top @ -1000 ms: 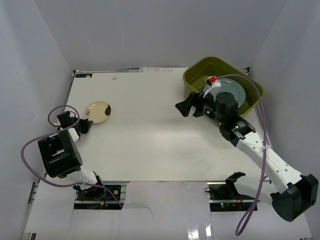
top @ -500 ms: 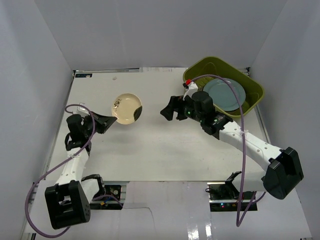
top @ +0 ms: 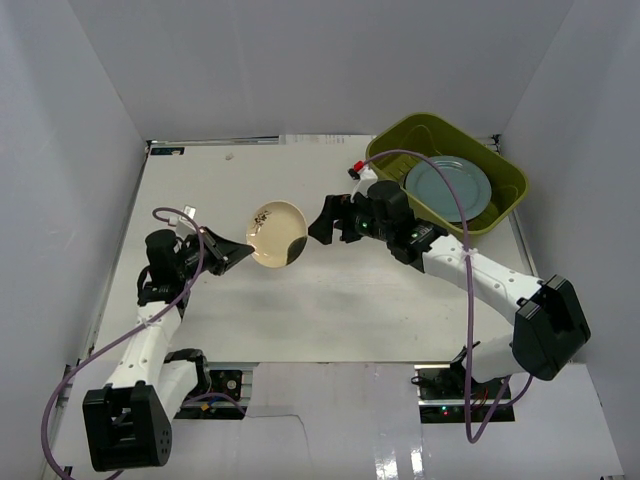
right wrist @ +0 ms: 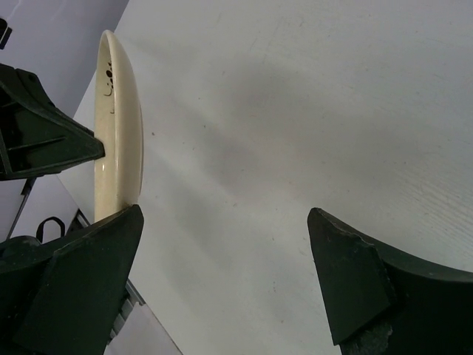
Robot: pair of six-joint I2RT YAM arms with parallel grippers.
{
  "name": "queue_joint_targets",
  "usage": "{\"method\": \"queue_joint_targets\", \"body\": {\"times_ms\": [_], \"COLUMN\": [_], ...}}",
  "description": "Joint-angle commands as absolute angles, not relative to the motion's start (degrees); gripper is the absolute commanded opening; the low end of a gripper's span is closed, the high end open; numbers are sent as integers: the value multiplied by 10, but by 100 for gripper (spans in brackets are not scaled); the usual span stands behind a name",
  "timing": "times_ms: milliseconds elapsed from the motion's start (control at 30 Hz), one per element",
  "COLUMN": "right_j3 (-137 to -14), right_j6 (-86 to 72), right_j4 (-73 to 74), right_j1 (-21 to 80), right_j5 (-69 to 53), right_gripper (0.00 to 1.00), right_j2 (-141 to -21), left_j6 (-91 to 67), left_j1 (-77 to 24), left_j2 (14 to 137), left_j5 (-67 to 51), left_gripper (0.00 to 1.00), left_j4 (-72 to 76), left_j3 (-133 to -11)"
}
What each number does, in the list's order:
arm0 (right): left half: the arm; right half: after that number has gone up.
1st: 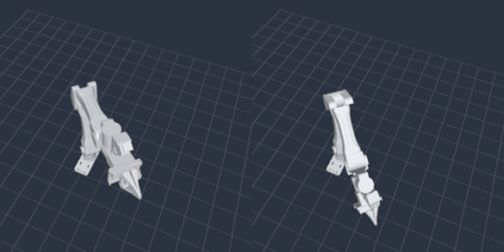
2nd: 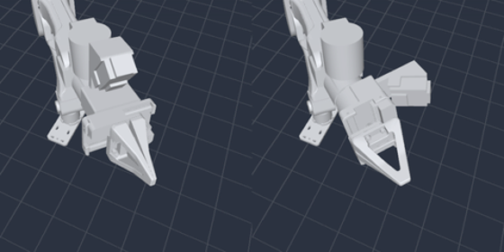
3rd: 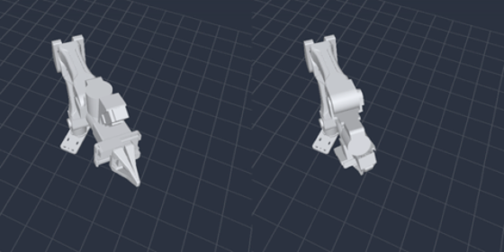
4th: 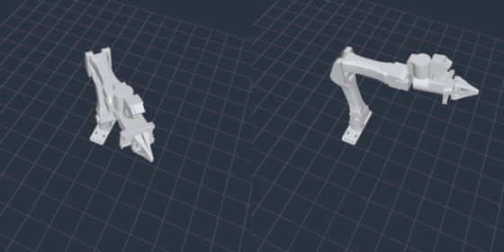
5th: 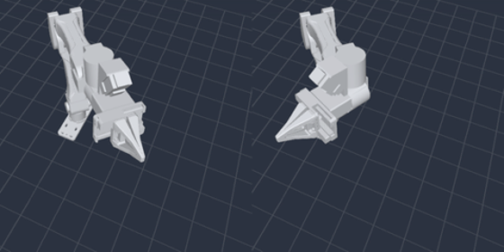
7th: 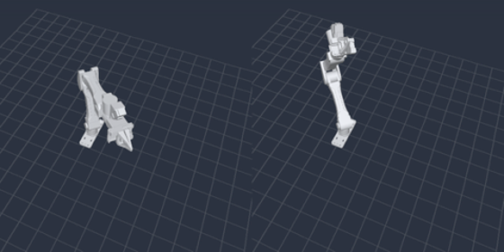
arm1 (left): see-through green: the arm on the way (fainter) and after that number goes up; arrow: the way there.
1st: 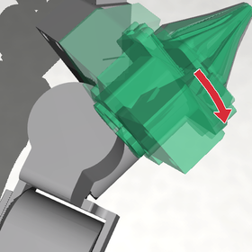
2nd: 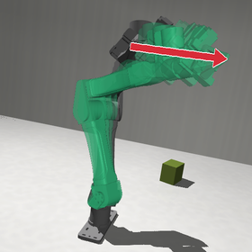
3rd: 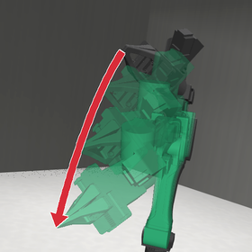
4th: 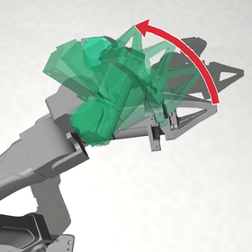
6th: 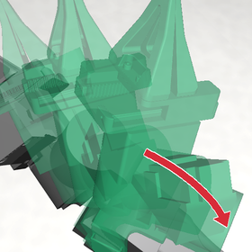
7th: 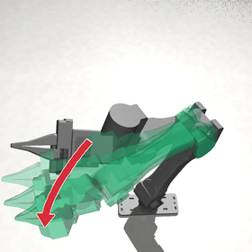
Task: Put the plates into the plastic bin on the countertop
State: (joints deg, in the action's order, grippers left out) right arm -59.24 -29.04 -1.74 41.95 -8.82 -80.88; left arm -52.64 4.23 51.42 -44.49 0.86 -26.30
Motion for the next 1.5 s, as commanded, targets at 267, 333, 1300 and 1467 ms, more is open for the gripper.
{"method": "queue_joint_targets", "body": {"times_ms": [267,333,1300,1467], "right_j3": [-577,-589,-635,-642], "right_j6": [-294,-294,-257,-284], "right_j4": [-98,-89,-18,-16], "right_j1": [426,427,50,-36], "right_j5": [-68,-83,150,141], "right_gripper": [100,98,8,8], "right_j2": [-730,-742,-698,-768], "left_j6": [-491,-492,-306,-294], "left_j1": [17,8,-50,-58], "left_j2": [510,510,403,393], "left_j5": [-418,-413,-465,-492], "left_gripper": [0,0,98,98], "left_j4": [-17,-16,-134,-122], "left_j3": [-299,-305,-319,-310]}}
